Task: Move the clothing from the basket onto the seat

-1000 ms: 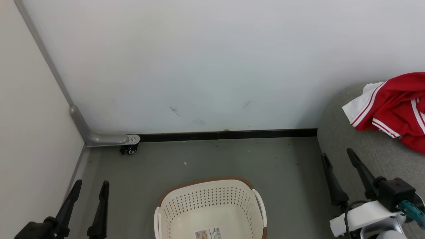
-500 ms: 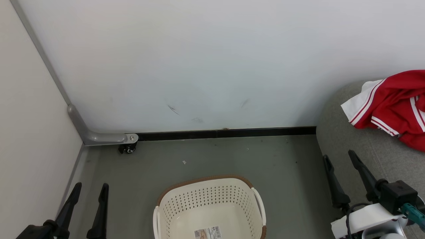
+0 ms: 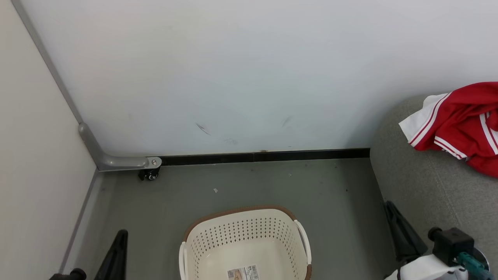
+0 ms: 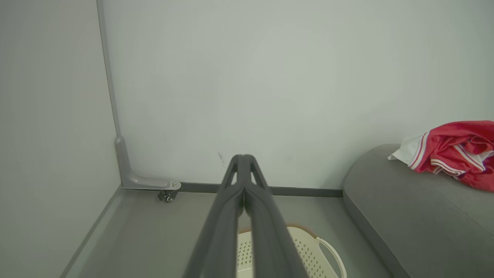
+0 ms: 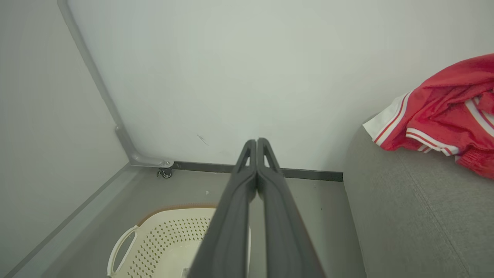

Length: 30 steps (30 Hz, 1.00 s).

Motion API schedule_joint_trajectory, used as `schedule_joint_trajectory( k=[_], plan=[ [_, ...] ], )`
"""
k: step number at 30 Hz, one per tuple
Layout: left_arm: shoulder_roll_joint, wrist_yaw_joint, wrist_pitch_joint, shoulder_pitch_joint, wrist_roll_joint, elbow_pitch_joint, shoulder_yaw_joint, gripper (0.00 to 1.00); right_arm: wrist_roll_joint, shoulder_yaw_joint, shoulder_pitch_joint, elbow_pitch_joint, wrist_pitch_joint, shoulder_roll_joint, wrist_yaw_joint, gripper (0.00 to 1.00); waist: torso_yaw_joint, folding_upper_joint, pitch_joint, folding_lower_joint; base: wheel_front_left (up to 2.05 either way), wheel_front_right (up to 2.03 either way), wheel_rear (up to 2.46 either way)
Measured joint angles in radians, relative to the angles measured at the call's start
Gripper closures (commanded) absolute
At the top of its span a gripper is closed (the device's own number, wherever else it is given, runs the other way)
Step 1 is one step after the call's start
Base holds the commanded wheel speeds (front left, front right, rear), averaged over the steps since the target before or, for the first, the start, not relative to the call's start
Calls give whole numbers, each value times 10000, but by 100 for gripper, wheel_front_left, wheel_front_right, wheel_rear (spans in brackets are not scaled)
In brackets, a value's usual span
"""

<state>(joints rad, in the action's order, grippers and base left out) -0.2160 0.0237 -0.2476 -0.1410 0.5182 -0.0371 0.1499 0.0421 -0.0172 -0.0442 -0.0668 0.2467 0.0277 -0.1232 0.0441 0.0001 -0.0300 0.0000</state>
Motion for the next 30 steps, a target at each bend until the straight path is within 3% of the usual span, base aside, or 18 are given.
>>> schedule_joint_trajectory(
  k=[8, 20, 30],
  plan=[
    [255, -10, 102, -151, 535, 263, 102, 100, 483, 82, -256, -299, -2, -54, 0, 100, -6, 0, 10, 0, 0, 0, 0],
    [454, -125, 456, -129, 1960, 468, -138, 100, 2669, 180, -313, -265, -230, -52, 0, 100, -67, 0, 52, 4, 0, 0, 0],
    [554, -278, 807, -6, 3101, 673, -336, 100, 4395, 4, -292, -389, -635, -46, 0, 100, -126, 0, 51, 76, 0, 0, 0]
  ],
)
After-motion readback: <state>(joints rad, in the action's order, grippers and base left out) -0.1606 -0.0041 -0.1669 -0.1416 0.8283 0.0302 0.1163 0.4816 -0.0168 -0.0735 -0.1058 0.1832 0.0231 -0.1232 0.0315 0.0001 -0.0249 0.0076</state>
